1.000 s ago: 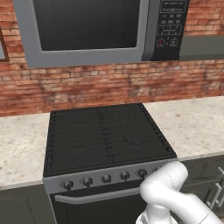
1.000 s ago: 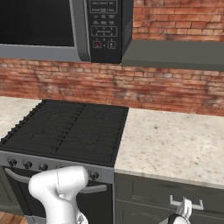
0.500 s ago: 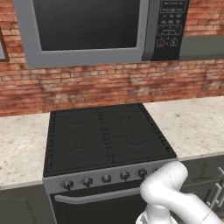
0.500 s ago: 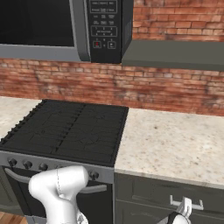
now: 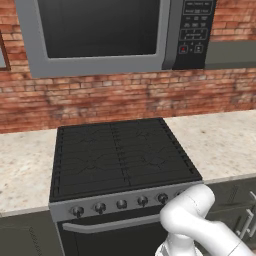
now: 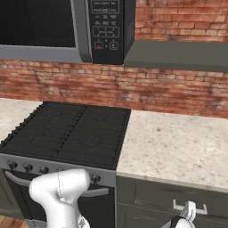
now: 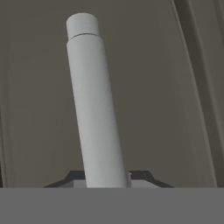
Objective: Take the pizza cutter from the drawer on the right and place it on the dining counter for cutting.
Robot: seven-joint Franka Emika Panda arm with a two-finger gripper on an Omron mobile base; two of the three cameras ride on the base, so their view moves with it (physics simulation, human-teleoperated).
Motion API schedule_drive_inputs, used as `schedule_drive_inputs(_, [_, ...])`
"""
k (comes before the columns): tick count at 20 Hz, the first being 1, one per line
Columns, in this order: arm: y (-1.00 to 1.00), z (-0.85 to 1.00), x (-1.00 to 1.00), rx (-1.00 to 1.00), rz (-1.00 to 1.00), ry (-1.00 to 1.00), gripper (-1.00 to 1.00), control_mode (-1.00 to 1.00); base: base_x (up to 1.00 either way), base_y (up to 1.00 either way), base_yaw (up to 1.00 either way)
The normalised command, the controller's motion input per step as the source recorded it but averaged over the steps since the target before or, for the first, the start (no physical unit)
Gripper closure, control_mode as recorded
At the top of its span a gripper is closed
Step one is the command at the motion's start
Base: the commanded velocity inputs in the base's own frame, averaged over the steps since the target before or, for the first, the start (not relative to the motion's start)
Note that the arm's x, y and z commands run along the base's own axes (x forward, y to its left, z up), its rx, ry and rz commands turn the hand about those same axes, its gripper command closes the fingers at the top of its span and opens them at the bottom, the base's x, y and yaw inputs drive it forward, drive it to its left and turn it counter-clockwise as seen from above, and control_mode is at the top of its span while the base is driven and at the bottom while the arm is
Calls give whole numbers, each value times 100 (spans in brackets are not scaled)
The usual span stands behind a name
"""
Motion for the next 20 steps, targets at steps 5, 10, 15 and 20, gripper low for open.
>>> schedule_drive_inputs(5, [-17,-5,-54,0,0,0,100,-100,0,0,0])
schedule_drive_inputs(10, [-30,-2,-72,0,0,0,100,-100,0,0,0])
schedule_drive_inputs(15, [-38,-2,-78,0,0,0,100,-100,0,0,0])
schedule_drive_inputs(20, [-48,-6,-88,0,0,0,100,-100,0,0,0])
